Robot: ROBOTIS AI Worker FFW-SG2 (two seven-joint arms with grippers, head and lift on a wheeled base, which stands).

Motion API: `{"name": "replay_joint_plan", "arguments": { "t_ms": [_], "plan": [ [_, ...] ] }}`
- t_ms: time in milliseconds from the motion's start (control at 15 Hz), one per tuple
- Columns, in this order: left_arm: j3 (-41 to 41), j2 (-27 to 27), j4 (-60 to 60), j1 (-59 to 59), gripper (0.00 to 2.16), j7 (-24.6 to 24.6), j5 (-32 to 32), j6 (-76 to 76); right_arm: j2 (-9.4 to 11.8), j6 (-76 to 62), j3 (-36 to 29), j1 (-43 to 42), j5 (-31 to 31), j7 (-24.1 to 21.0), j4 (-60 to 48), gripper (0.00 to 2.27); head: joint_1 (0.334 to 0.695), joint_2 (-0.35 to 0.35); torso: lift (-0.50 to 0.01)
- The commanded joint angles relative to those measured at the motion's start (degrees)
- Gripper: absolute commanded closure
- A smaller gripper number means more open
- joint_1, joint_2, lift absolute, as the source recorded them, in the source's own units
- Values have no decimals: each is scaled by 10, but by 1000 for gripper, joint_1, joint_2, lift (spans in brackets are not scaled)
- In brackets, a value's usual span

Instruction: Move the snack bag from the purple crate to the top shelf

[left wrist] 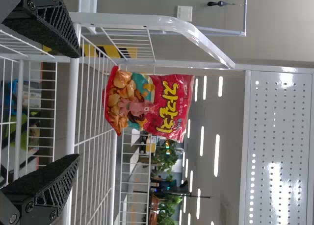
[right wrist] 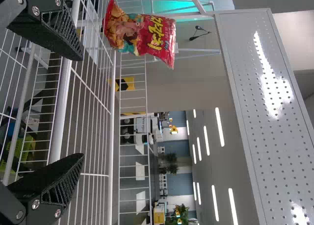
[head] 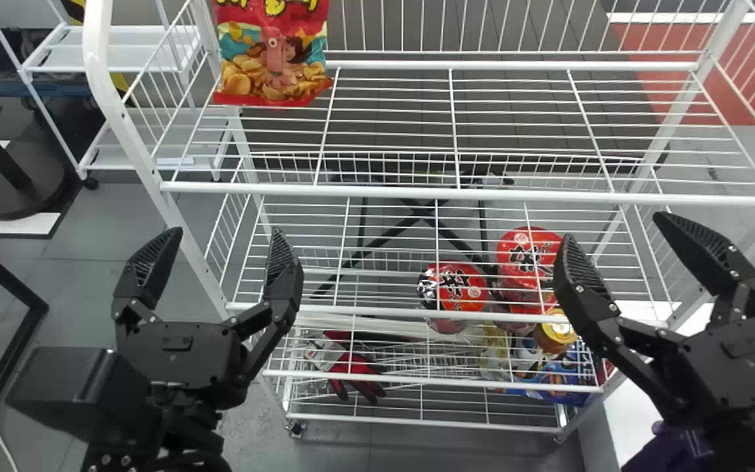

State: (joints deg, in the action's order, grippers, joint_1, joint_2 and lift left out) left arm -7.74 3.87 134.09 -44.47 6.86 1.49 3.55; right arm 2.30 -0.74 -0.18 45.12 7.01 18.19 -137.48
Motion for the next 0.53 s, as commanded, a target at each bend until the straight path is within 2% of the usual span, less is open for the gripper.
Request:
{"name": "replay_joint_plan", "arguments": {
  "t_ms": [0,467],
  "plan": [
    [0,0,-3,2,87,0,0,0,1,0,-1,0,0,1,-1,117,695,43,-199],
    [-1,0,-3,2,87,0,-1,2,0,0,-1,1,-3,5,2,120,695,44,-227]
  ]
}}
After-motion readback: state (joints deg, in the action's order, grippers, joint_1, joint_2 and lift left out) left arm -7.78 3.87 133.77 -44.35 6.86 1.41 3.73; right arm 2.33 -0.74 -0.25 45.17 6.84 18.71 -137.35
